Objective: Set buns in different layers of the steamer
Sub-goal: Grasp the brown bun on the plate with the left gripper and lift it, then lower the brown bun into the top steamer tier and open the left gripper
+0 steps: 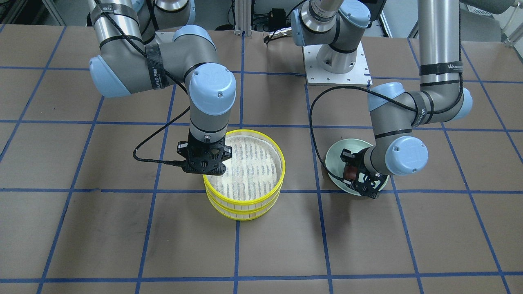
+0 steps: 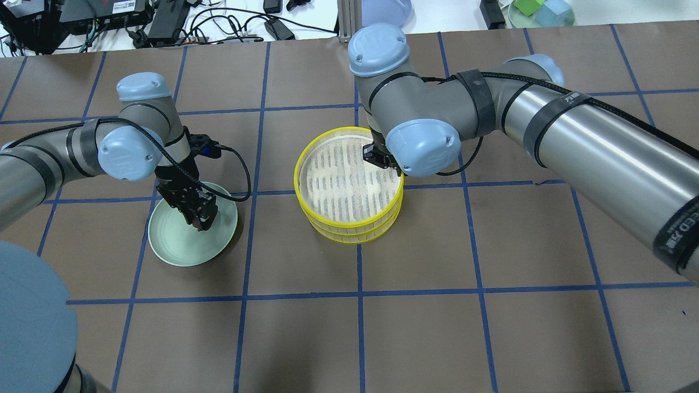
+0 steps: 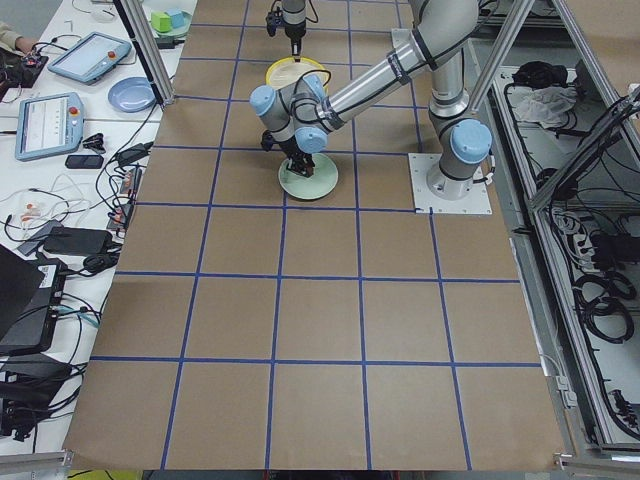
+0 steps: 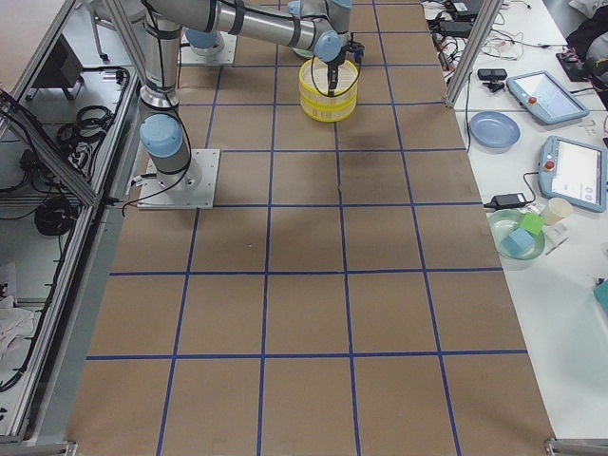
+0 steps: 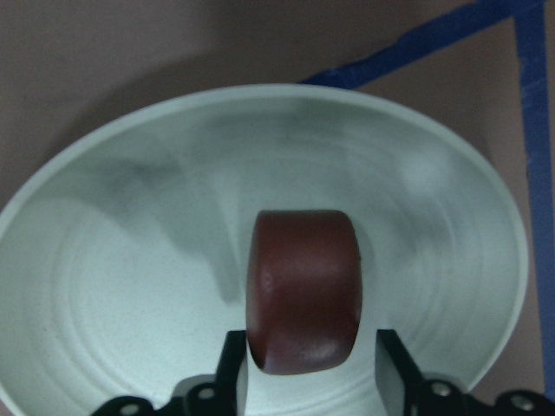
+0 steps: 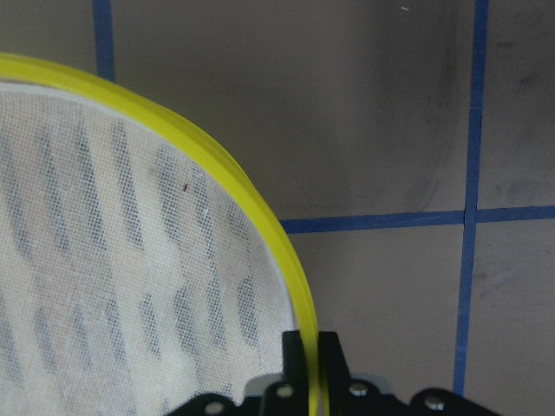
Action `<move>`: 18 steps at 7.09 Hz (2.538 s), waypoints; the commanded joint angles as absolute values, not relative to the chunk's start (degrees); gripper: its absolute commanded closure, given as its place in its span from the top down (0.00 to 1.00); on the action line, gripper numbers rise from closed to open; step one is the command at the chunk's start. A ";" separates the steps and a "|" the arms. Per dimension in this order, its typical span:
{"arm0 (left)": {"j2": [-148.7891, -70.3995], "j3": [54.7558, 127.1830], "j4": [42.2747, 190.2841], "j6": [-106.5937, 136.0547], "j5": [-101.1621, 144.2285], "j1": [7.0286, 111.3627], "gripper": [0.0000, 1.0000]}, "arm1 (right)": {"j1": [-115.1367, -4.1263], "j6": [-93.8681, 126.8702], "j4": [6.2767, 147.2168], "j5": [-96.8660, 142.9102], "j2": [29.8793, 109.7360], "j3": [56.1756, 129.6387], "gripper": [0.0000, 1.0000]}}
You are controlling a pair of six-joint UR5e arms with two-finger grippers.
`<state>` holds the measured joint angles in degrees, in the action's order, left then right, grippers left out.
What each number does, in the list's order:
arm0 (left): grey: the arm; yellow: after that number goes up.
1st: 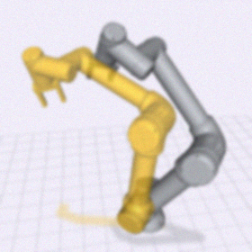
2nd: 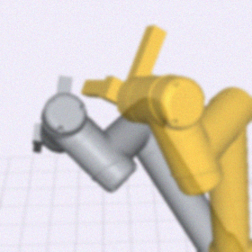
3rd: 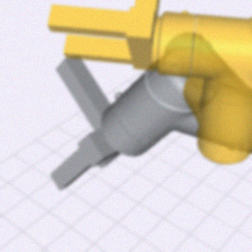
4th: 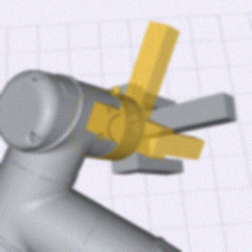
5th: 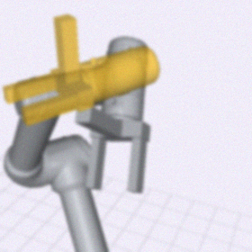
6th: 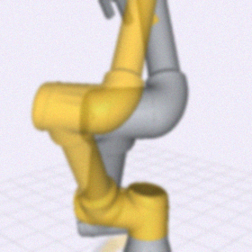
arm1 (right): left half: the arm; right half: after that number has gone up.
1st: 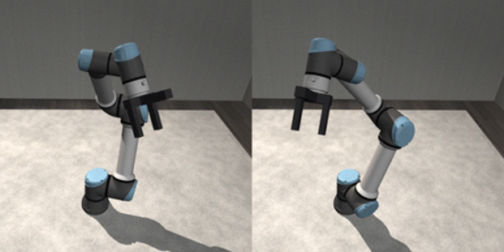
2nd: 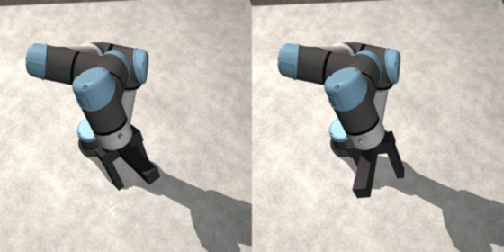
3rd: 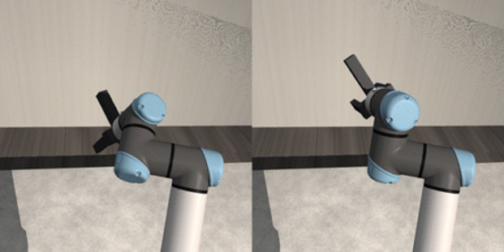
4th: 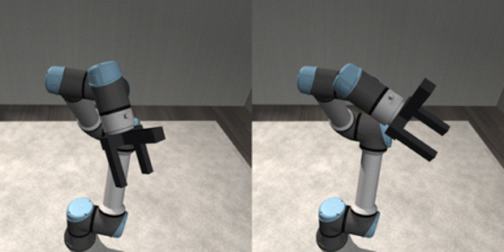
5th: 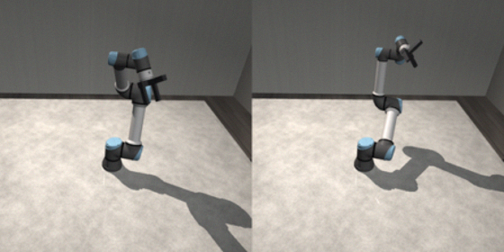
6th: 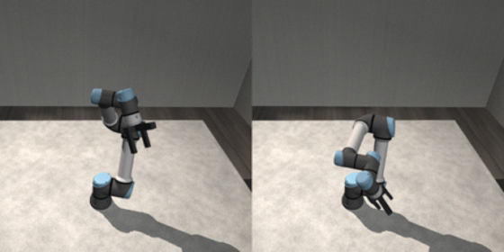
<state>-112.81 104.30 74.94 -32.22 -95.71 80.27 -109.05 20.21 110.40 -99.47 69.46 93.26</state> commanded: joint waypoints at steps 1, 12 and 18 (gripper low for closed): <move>-111.37 100.57 77.23 -29.91 -95.01 80.33 0.00 | -109.07 20.13 110.39 -99.93 69.52 93.08 0.00; -105.82 93.69 80.86 22.50 -62.24 96.41 0.02 | -107.67 13.45 105.16 -96.08 83.72 91.77 1.00; -102.14 90.11 81.47 11.34 -81.63 95.81 0.99 | -95.85 3.55 88.51 -93.96 90.26 85.17 1.00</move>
